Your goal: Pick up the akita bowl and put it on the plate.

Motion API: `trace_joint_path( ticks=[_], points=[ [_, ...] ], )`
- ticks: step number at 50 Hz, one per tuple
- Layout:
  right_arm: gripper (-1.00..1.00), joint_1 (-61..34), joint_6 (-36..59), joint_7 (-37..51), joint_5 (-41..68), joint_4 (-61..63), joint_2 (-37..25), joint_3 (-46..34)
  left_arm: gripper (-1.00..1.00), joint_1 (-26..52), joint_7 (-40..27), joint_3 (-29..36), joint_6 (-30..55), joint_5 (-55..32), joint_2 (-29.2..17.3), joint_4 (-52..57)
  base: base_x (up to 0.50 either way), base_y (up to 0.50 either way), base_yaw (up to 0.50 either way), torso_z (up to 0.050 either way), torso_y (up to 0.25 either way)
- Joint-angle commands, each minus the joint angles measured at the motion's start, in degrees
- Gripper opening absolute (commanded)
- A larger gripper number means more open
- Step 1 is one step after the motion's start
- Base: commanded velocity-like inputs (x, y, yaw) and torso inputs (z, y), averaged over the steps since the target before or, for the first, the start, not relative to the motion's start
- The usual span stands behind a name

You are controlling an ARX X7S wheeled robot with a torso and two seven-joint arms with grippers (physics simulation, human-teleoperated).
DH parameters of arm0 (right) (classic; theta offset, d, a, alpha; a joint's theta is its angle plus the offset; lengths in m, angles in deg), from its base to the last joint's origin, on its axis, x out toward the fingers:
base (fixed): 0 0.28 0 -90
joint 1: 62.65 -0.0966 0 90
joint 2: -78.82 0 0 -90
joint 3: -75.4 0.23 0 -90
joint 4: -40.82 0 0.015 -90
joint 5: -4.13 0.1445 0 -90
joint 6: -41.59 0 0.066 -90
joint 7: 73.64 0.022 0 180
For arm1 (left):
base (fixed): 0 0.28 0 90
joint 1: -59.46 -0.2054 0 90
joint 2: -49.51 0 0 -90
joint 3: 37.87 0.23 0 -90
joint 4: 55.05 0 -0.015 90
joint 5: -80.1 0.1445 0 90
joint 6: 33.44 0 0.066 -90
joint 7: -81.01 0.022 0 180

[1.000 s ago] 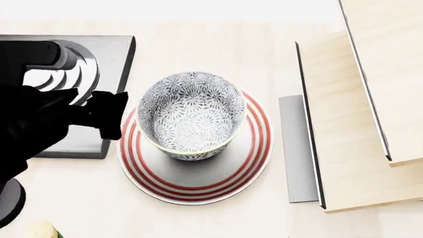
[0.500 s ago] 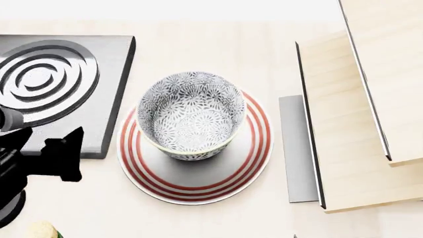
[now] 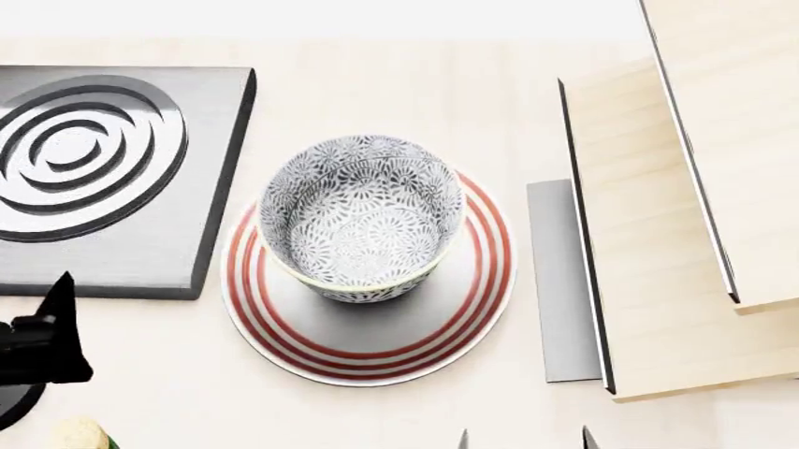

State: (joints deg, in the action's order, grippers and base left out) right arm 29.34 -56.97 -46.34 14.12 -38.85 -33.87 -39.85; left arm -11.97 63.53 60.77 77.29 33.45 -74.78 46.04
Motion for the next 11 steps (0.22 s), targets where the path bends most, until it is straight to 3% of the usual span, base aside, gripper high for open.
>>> trace_joint_path(
  ticks=[1, 11],
  points=[
    [1.00, 2.6, 0.1, 2.3, -1.2, 7.5, -2.1, 1.4, 1.00, -7.6, -4.3, -4.4, -5.4, 2.1, -2.1, 9.5, 0.00, 0.00, 0.00, 0.000, 0.000],
    [1.00, 6.3, 1.0, 4.5, -3.1, 17.8, -5.0, 2.7, 1.00, -17.0, -8.9, -7.9, -7.7, 5.3, -5.7, 22.9, 0.00, 0.00, 0.00, 0.000, 0.000]
  ],
)
